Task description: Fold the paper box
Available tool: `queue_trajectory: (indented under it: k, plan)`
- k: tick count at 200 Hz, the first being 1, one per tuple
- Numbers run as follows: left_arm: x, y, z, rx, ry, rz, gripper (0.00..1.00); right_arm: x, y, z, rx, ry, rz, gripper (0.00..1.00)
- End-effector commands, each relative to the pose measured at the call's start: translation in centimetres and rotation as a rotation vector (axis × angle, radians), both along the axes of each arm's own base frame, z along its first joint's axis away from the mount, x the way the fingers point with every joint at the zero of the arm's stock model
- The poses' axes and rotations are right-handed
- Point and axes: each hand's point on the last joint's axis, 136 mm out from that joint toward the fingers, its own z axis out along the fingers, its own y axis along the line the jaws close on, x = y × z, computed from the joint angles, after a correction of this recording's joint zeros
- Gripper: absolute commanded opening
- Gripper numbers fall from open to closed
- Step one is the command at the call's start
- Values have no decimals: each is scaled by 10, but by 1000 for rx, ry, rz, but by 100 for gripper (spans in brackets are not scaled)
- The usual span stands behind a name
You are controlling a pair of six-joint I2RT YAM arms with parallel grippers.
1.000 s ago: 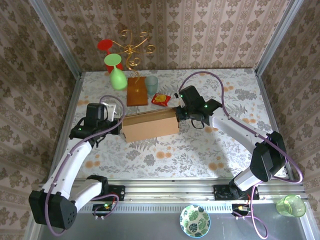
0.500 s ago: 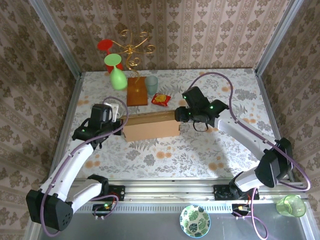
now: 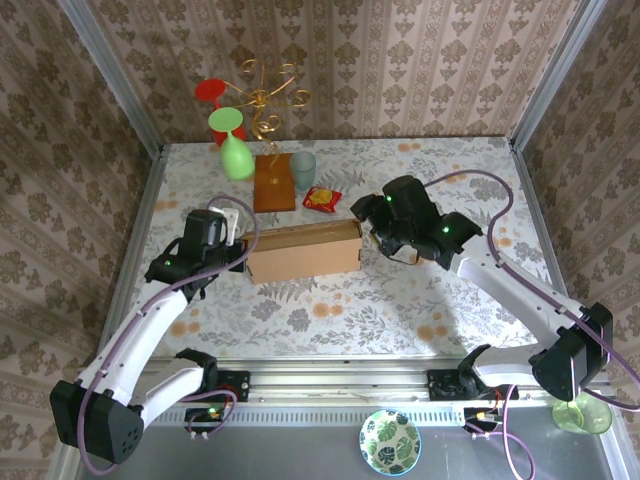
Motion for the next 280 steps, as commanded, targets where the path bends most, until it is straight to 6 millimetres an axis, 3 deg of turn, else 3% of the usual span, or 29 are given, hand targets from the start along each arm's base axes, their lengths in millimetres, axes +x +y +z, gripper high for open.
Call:
queue_trajectory:
  k: [1, 79, 107, 116, 154, 168, 203, 249, 280]
  plan:
    - [-11, 3, -14, 16, 55, 9, 0, 7, 12, -11, 211, 151, -154, 74]
    - [-12, 3, -12, 24, 52, 7, 0, 16, 6, -47, 266, 251, -186, 73]
    - [-11, 3, -11, 23, 56, 7, 0, 14, 5, -56, 271, 263, -182, 67]
    - [-11, 3, -10, 23, 53, 8, 0, 15, 6, -69, 256, 291, -183, 64]
    - [-9, 0, -4, 7, 50, 4, 0, 14, 6, -78, 233, 300, -172, 55]
    - [-8, -1, 2, -16, 45, 16, 16, 14, 3, -81, 223, 300, -177, 52]
    - [-11, -7, 24, -135, 48, 64, 44, 13, 2, -88, 207, 309, -176, 48]
    - [-19, -7, 68, -457, 97, 247, 61, 12, 0, -91, 194, 313, -182, 45]
    - [-26, 10, 66, -613, 231, 500, 63, 13, 0, -93, 188, 316, -180, 44]
